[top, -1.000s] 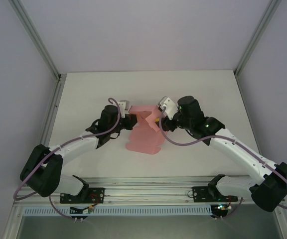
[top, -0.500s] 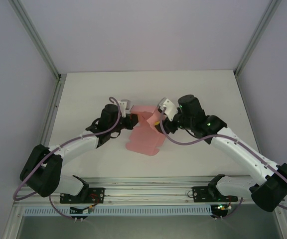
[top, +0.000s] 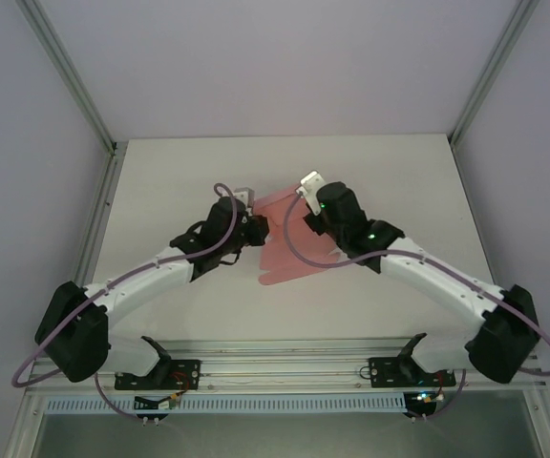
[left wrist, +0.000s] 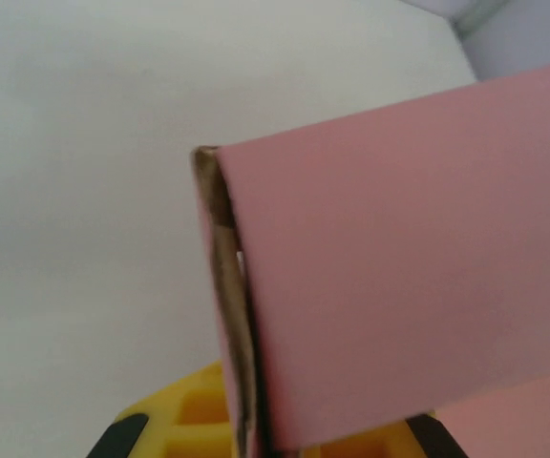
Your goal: Assemble paper box
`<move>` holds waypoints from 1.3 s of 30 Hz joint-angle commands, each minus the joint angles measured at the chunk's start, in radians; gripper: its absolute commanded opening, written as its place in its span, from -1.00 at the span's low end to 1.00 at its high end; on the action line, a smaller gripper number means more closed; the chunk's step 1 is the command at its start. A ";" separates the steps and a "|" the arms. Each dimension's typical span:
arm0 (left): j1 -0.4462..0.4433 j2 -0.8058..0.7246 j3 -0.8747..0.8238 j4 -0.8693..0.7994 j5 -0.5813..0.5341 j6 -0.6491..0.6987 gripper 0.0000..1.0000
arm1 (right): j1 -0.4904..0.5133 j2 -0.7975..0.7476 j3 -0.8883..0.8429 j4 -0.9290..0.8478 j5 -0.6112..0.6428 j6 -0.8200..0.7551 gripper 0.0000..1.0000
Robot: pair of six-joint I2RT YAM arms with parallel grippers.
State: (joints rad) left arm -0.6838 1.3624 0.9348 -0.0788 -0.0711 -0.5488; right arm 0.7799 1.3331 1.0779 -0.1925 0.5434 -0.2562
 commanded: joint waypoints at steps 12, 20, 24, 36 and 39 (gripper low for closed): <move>-0.096 0.117 0.302 -0.523 -0.325 -0.359 -1.00 | 0.036 0.176 0.020 0.210 0.426 -0.088 -1.00; -0.111 0.117 0.352 -0.644 -0.327 -0.476 -1.00 | 0.029 0.270 -0.008 0.399 0.569 -0.264 -1.00; -0.124 0.131 0.373 -0.679 -0.346 -0.492 -1.00 | 0.017 0.296 -0.022 0.520 0.599 -0.362 -1.00; -0.128 0.116 0.368 -0.687 -0.359 -0.512 -1.00 | -0.021 0.400 -0.068 1.115 0.714 -0.825 -1.00; -0.128 0.116 0.352 -0.659 -0.341 -0.510 -1.00 | -0.022 0.419 -0.040 1.054 0.711 -0.811 -1.00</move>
State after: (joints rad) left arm -0.7856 1.5043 1.2865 -0.5438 -0.4114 -1.0592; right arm 0.8356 1.7058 1.0416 0.7780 1.0004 -0.7959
